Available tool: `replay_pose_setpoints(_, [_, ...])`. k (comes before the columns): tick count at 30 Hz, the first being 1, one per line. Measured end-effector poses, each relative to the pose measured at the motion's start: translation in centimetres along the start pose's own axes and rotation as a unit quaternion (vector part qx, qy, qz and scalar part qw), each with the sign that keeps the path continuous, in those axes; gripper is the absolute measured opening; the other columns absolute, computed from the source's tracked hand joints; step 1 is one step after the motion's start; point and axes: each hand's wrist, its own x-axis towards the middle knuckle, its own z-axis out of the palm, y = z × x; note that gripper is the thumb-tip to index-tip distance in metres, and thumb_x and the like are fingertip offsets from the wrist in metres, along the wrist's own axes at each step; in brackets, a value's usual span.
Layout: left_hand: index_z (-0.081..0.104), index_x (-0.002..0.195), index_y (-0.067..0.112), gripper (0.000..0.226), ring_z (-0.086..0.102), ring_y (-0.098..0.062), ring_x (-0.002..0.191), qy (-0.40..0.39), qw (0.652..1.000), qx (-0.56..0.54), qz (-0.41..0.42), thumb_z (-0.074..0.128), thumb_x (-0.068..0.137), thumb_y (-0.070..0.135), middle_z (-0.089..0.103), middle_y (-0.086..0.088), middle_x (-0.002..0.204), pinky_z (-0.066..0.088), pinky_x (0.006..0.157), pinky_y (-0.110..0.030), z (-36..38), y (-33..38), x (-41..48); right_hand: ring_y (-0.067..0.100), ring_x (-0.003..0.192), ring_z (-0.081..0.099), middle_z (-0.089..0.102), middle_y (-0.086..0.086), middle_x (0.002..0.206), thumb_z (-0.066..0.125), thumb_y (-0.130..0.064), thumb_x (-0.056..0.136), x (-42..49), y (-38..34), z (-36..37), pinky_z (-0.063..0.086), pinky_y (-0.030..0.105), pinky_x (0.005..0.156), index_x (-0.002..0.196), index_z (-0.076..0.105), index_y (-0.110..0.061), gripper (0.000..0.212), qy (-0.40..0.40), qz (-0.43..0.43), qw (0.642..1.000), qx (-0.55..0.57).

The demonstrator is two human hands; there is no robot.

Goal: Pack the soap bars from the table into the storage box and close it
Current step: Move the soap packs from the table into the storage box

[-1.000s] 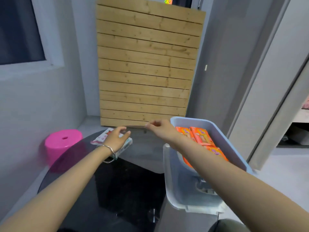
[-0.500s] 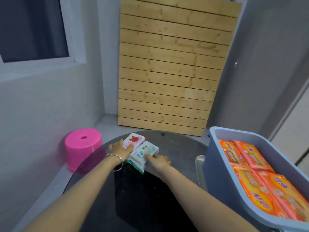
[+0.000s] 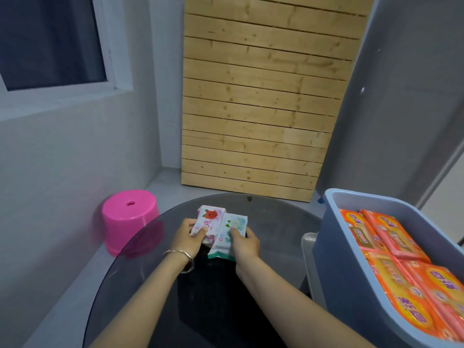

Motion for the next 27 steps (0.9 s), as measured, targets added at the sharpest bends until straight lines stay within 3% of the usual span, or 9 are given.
replay_pose_setpoints(3, [0.055, 0.114, 0.001, 0.028, 0.055, -0.019, 0.092, 0.015, 0.999, -0.045, -0.014, 0.055, 0.088, 0.009, 0.063, -0.016, 0.119, 0.040, 0.077, -0.026, 0.6, 0.4, -1.0, 0.029, 0.091, 0.070, 0.071, 0.010, 0.107, 0.059, -0.018, 0.091, -0.8, -0.6, -1.7, 0.058, 0.045, 0.084, 0.114, 0.061, -0.016, 0.023, -0.004, 0.014, 0.998, 0.059])
replay_pose_setpoints(7, [0.056, 0.119, 0.003, 0.033, 0.062, -0.023, 0.090, 0.006, 0.972, -0.217, -0.086, 0.056, 0.086, 0.001, 0.064, -0.018, 0.120, 0.052, 0.066, -0.025, 0.9, 1.1, -2.6, 0.031, 0.097, 0.068, 0.066, 0.014, 0.120, 0.066, -0.014, 0.087, -2.1, -0.6, -3.4, 0.057, 0.045, 0.085, 0.129, 0.051, -0.016, 0.045, -0.010, 0.035, 0.996, 0.080])
replay_pose_setpoints(11, [0.060, 0.108, 0.010, 0.031, 0.070, -0.010, 0.060, -0.041, 0.928, -0.342, -0.138, 0.056, 0.083, -0.008, 0.071, -0.007, 0.080, 0.058, 0.062, -0.020, 0.6, 2.6, -4.0, 0.029, 0.083, 0.067, 0.065, 0.015, 0.117, 0.065, -0.013, 0.088, -3.8, -0.8, -4.9, 0.057, 0.042, 0.068, 0.132, 0.046, -0.019, 0.049, -0.043, 0.067, 0.988, 0.130])
replay_pose_setpoints(12, [0.060, 0.110, 0.009, 0.033, 0.070, -0.011, 0.061, -0.045, 0.926, -0.345, -0.148, 0.054, 0.083, -0.009, 0.070, -0.005, 0.075, 0.058, 0.068, -0.021, 0.4, 3.0, -4.2, 0.027, 0.078, 0.066, 0.065, 0.015, 0.116, 0.064, -0.012, 0.088, -4.1, -0.9, -5.3, 0.056, 0.039, 0.063, 0.133, 0.045, -0.020, 0.050, -0.047, 0.066, 0.988, 0.128])
replay_pose_setpoints(14, [0.056, 0.121, 0.002, 0.039, 0.064, -0.016, 0.074, -0.065, 0.922, -0.342, -0.169, 0.051, 0.084, -0.009, 0.066, -0.009, 0.082, 0.053, 0.085, -0.030, 0.2, 3.6, -4.6, 0.028, 0.079, 0.065, 0.064, 0.016, 0.118, 0.063, -0.009, 0.088, -4.7, -1.2, -6.0, 0.054, 0.037, 0.059, 0.136, 0.043, -0.021, 0.053, -0.053, 0.062, 0.989, 0.121])
replay_pose_setpoints(16, [0.050, 0.127, -0.002, 0.042, 0.061, -0.018, 0.080, -0.094, 0.909, -0.355, -0.197, 0.047, 0.085, -0.010, 0.062, -0.013, 0.087, 0.050, 0.088, -0.032, 0.0, 4.2, -5.5, 0.031, 0.086, 0.064, 0.063, 0.018, 0.124, 0.063, -0.007, 0.088, -5.3, -1.7, -6.8, 0.054, 0.036, 0.061, 0.138, 0.042, -0.019, 0.056, -0.058, 0.054, 0.990, 0.113])
replay_pose_setpoints(20, [0.044, 0.135, 0.013, 0.057, 0.060, -0.026, 0.089, -0.125, 0.883, -0.394, -0.225, 0.042, 0.083, -0.011, 0.060, -0.015, 0.100, 0.052, 0.082, -0.034, 0.0, 5.1, -7.2, 0.026, 0.075, 0.065, 0.063, 0.017, 0.125, 0.065, -0.005, 0.087, -6.2, -2.6, -8.5, 0.054, 0.035, 0.059, 0.141, 0.039, -0.017, 0.061, -0.075, 0.042, 0.992, 0.090])
replay_pose_setpoints(23, [0.047, 0.130, 0.018, 0.060, 0.059, -0.031, 0.090, -0.160, 0.868, -0.423, -0.203, 0.034, 0.082, -0.017, 0.058, -0.017, 0.106, 0.060, 0.062, -0.038, 0.6, 6.0, -8.5, 0.019, 0.066, 0.062, 0.063, 0.016, 0.125, 0.064, -0.006, 0.087, -7.0, -2.9, -9.9, 0.054, 0.030, 0.048, 0.141, 0.038, -0.016, 0.061, -0.078, 0.032, 0.993, 0.083])
replay_pose_setpoints(27, [0.043, 0.137, 0.021, 0.072, 0.060, -0.031, 0.099, -0.205, 0.867, -0.439, -0.117, 0.032, 0.078, -0.019, 0.058, -0.016, 0.117, 0.060, 0.059, -0.032, 0.6, 8.8, -9.4, 0.021, 0.072, 0.065, 0.066, 0.017, 0.120, 0.065, -0.012, 0.087, -8.0, -5.0, -11.2, 0.055, 0.033, 0.063, 0.130, 0.047, -0.009, 0.047, -0.097, 0.012, 0.992, 0.085])
